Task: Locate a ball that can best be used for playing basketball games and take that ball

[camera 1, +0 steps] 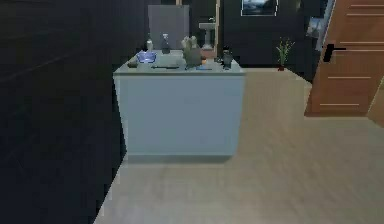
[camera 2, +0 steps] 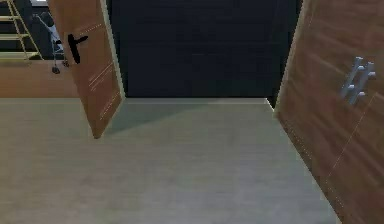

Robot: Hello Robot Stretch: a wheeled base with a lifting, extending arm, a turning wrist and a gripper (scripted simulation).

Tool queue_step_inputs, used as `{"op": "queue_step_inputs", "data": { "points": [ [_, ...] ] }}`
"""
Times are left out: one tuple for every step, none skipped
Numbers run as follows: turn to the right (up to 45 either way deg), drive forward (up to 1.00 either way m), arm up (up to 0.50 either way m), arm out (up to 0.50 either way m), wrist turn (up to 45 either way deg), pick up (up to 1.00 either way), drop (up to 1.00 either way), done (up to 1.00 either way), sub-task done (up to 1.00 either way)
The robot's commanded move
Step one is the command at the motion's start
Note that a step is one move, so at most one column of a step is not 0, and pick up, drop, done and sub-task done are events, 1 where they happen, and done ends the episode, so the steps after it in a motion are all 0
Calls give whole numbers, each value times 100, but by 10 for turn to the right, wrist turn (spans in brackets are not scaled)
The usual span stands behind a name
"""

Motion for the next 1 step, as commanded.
{"op": "queue_step_inputs", "data": {
  "points": [
    [390,0,0,0,0,0,0,0,0]
  ]
}}
